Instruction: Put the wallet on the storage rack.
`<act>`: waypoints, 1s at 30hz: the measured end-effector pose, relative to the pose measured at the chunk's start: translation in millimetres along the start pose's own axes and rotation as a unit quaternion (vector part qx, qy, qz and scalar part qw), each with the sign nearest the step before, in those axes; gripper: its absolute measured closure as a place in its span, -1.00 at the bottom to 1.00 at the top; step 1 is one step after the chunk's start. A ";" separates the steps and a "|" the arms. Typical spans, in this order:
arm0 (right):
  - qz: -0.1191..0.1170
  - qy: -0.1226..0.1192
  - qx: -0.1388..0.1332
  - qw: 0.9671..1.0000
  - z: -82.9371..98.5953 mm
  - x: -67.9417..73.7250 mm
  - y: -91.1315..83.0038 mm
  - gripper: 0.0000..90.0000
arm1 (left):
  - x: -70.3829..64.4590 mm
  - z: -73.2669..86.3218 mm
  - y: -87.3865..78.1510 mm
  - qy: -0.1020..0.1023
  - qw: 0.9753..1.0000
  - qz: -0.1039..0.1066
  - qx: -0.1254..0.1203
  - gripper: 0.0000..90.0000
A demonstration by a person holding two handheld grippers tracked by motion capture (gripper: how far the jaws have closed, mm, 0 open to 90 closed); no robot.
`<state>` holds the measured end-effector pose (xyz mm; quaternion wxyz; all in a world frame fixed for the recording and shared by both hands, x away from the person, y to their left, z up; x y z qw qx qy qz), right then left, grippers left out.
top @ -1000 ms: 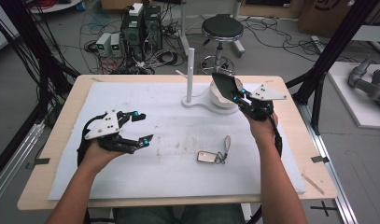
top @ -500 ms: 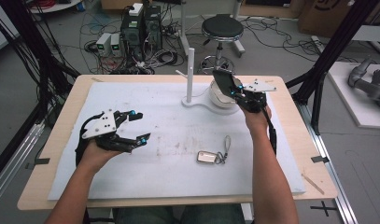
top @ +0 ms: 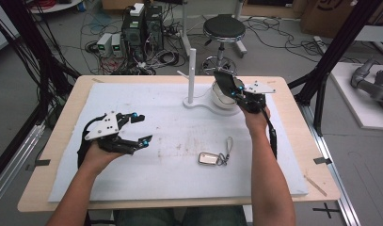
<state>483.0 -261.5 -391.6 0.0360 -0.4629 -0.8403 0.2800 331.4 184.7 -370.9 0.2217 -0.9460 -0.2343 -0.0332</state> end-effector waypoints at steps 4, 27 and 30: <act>-0.005 0.004 -0.006 1.000 3.1 -1.4 3.6 0.81 | -0.2 0.8 2.2 0.000 1.000 0.002 0.002 -0.38; 0.043 -0.002 -0.016 0.999 -13.5 1.8 -6.1 0.54 | -1.3 -0.3 2.2 0.005 1.000 0.006 0.001 -0.38; 0.038 -0.009 0.000 0.999 -18.0 3.2 -4.1 0.78 | -2.3 -1.0 1.9 0.005 1.000 0.005 -0.001 -0.38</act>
Point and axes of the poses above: each handheld gripper's, and its own axes: y roughly forward along the jaws, z roughly out of its underside, x roughly to its left, the point moved 1 cm from there along y, roughly forward along the jaws, and after that the axes turned 13 degrees about x, right-handed, at the moved point
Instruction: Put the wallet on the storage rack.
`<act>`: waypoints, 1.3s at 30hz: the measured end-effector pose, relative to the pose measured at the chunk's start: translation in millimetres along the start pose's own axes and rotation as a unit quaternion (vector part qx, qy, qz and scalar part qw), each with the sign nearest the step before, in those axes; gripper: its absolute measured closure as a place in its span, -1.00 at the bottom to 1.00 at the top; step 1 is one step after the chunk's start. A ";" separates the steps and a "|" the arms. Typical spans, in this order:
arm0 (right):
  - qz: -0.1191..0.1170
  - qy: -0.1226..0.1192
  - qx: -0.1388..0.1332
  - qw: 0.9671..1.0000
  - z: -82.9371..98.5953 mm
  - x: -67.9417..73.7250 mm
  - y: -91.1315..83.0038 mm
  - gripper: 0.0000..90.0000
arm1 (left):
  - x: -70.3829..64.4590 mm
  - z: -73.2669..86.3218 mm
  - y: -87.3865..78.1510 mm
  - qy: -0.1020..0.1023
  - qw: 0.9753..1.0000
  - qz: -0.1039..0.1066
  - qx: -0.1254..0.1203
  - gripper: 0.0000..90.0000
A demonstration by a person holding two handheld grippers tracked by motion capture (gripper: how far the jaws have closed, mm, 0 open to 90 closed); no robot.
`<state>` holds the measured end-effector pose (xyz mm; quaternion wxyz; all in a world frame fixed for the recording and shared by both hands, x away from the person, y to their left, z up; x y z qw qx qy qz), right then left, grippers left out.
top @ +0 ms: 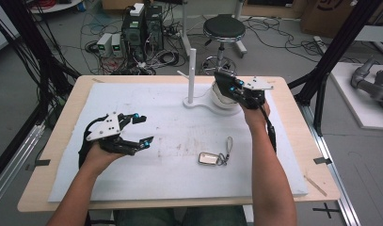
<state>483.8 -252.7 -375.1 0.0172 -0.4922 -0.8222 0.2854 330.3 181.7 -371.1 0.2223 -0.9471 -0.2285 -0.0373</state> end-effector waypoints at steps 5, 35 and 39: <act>-0.021 -0.001 -0.003 1.000 -1.4 0.0 -2.1 0.82 | 0.8 0.9 0.3 0.000 1.000 -0.001 0.002 -0.38; -0.032 -0.009 -0.071 0.997 15.6 -4.5 3.4 0.82 | -1.4 2.6 5.8 -0.002 1.000 0.007 0.004 -0.38; -0.028 -0.013 -0.077 0.997 18.1 -4.2 4.1 0.82 | -1.7 2.4 5.4 -0.001 1.000 0.008 0.001 -0.38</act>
Point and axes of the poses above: each handheld gripper's, and its own axes: y roughly forward along the jaws, z roughly out of its underside, x roughly to its left, the point moved 1 cm from there along y, roughly forward along the jaws, and after that the axes turned 13 degrees about x, right-handed, at the moved point
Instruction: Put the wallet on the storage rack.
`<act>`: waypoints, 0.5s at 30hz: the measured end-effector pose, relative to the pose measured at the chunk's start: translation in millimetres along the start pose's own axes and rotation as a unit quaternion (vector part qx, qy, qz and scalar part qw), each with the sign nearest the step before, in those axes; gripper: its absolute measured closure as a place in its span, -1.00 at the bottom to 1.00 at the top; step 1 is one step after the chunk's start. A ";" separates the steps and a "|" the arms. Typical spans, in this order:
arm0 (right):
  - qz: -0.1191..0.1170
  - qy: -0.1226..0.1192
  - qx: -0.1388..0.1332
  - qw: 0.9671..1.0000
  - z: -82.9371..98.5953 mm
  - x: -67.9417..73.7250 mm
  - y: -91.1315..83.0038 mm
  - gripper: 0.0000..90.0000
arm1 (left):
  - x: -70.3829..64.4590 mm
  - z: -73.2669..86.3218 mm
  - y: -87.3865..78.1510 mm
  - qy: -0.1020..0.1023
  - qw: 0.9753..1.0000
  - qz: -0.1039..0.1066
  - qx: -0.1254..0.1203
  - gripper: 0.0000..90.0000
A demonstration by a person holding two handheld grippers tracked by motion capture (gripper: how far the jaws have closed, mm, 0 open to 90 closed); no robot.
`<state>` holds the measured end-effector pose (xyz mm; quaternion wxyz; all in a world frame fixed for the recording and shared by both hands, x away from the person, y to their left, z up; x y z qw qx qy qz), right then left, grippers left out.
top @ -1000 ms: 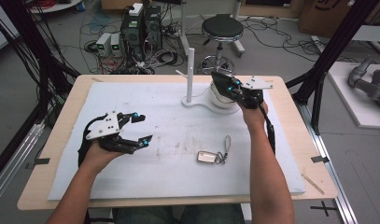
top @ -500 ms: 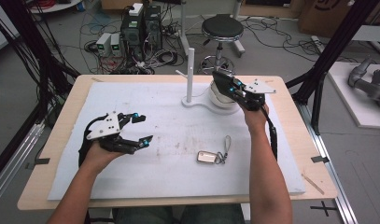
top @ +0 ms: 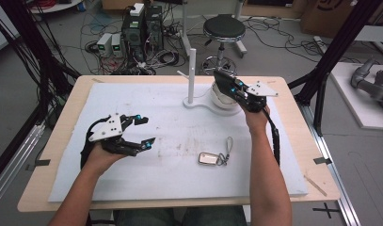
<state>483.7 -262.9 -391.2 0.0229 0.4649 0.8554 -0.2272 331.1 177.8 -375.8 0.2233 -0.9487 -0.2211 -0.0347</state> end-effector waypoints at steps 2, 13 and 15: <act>-0.002 -0.005 -0.004 1.000 2.5 0.6 0.2 0.81 | 0.0 -0.1 -0.3 0.001 1.000 0.000 0.000 -0.38; 0.009 0.011 -0.023 1.000 3.5 2.2 -0.2 0.82 | 0.4 0.6 0.5 0.001 1.000 0.003 0.001 -0.38; 0.009 0.010 -0.043 0.999 -1.4 3.8 -1.4 0.82 | 0.1 0.8 1.4 0.000 1.000 0.003 0.002 -0.38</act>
Point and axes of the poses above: each handheld gripper's, and its own axes: y roughly forward along the jaws, z roughly out of its underside, x roughly to its left, the point moved 1 cm from there along y, roughly forward along the jaws, and after that the axes turned 13 degrees about x, right-handed, at the moved point
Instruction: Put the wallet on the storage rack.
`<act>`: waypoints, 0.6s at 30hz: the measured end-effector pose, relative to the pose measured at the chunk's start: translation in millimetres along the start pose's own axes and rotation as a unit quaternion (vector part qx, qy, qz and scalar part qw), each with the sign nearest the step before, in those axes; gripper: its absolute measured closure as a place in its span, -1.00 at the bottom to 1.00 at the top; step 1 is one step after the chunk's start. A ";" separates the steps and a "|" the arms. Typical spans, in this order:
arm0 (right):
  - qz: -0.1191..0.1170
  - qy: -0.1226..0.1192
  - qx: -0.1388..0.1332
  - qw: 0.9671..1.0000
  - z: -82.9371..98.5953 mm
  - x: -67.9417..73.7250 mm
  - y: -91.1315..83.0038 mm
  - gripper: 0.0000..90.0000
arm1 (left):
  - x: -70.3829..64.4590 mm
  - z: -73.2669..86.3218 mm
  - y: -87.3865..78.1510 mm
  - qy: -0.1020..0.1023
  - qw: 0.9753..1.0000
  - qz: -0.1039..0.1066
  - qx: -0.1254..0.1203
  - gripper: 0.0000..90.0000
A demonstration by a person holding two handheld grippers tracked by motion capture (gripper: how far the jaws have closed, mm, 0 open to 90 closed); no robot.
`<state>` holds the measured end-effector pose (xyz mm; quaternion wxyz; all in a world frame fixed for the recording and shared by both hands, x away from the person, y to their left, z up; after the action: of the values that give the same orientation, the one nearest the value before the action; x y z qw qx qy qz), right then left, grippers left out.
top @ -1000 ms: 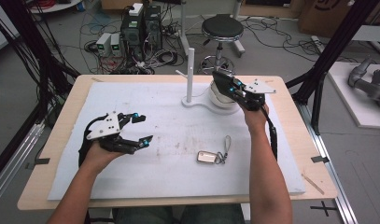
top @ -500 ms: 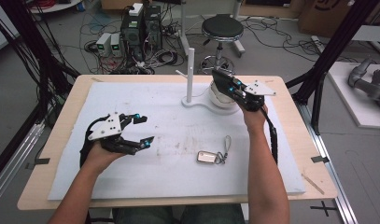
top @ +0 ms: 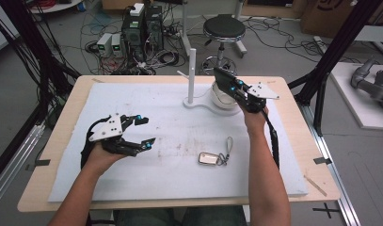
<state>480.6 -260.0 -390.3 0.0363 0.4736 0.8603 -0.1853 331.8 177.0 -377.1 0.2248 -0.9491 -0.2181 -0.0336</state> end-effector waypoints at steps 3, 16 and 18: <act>0.001 0.002 0.001 1.000 -0.5 0.4 0.4 0.82 | -0.8 -0.6 0.0 0.002 1.000 0.001 -0.001 -0.38; -0.001 0.023 -0.043 0.999 -2.8 -3.7 -7.4 0.82 | -2.5 -1.6 1.6 0.005 1.000 0.005 -0.005 -0.37; -0.002 0.029 -0.043 0.999 1.4 -4.3 -5.8 0.82 | -2.6 -1.7 1.6 0.006 1.000 0.006 -0.006 -0.37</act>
<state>478.1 -266.7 -389.0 0.0314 0.4746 0.8693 -0.1344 330.2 173.9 -376.6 0.2206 -0.9516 -0.2106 -0.0391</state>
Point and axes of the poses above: each handheld gripper's, and its own axes: y roughly forward along the jaws, z roughly out of its underside, x roughly to its left, the point moved 1 cm from there along y, roughly forward along the jaws, and after that the axes turned 13 degrees about x, right-handed, at the moved point
